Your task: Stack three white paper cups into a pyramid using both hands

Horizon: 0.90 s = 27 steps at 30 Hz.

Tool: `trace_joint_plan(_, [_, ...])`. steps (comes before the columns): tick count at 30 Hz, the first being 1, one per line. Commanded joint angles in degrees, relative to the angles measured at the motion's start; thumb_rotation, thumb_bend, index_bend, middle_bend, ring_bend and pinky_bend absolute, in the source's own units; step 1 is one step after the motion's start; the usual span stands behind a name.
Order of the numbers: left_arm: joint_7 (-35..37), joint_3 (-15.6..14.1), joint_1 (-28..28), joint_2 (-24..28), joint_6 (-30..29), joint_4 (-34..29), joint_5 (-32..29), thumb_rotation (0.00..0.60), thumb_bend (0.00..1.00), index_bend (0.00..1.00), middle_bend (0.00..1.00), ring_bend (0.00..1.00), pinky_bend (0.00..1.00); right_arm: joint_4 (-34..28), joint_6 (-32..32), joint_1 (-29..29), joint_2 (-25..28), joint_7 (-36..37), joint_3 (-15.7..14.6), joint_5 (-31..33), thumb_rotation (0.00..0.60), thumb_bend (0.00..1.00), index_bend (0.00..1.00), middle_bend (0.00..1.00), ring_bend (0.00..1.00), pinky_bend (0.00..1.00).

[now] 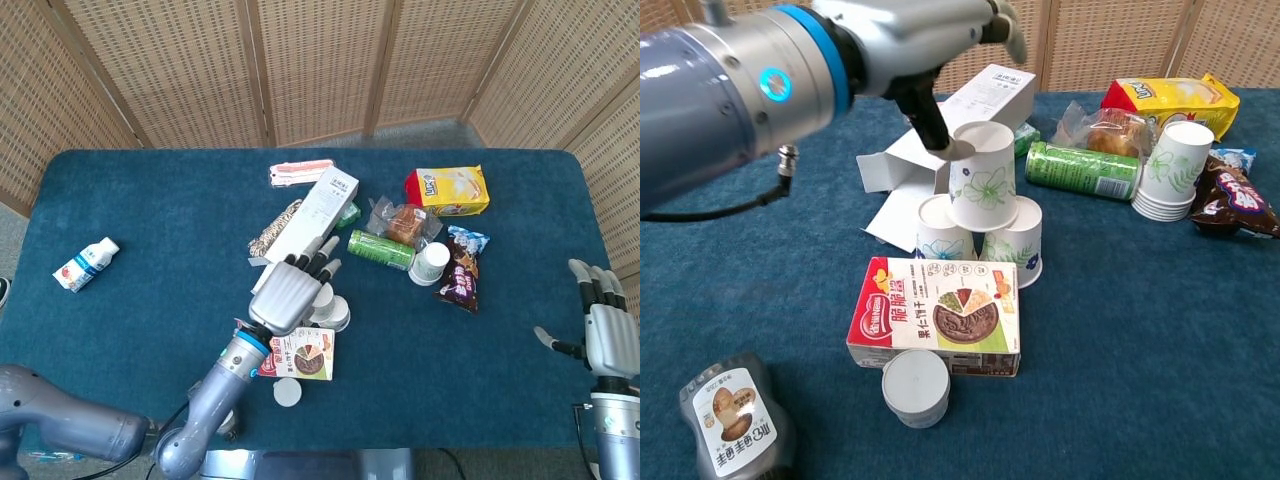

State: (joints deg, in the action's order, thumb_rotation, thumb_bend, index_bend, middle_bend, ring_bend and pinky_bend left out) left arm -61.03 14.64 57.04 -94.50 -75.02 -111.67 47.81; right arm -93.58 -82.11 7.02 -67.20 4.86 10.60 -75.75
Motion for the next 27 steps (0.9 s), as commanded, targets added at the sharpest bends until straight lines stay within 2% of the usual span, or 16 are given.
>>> trace_joint_plan(1, [1.5, -0.3, -1.0, 2.7, -0.3, -1.9, 0.8, 0.6, 0.32, 0.1, 0.0, 0.0, 0.32, -0.1, -0.1, 0.0, -0.1, -0.3, -0.1, -0.2, 0.6, 0.08, 0.03, 0.0, 0.0, 0.0])
trace_joint_plan(10, [7.0, -2.8, -5.3, 12.8, -0.3, -6.4, 3.7, 0.6, 0.32, 0.05, 0.0, 0.0, 0.26, -0.4, -0.4, 0.0, -0.4, -1.3, -0.4, -0.7, 0.6, 0.08, 0.03, 0.0, 0.0, 0.0])
trace_joint_plan(17, [14.0, -5.9, -9.6, 21.2, 1.5, -6.1, 6.7, 0.6, 0.32, 0.04, 0.0, 0.0, 0.19, -0.8, -0.6, 0.1, -0.7, -2.4, -0.9, -1.5, 0.6, 0.08, 0.03, 0.0, 0.0, 0.0])
trace_joint_plan(24, [17.2, -12.4, -15.5, 30.5, 0.2, -6.2, 15.4, 0.6, 0.32, 0.0, 0.0, 0.0, 0.03, -1.2, -0.9, 0.0, -0.9, -3.2, -1.2, -2.0, 0.6, 0.08, 0.03, 0.0, 0.0, 0.0])
trace_joint_plan(27, [20.6, -15.2, -19.2, 34.6, -1.6, -6.8, 20.4, 0.6, 0.32, 0.0, 0.0, 0.0, 0.0, -1.2, -0.7, 0.1, -0.9, -3.3, -1.2, -1.9, 0.6, 0.08, 0.04, 0.0, 0.0, 0.0])
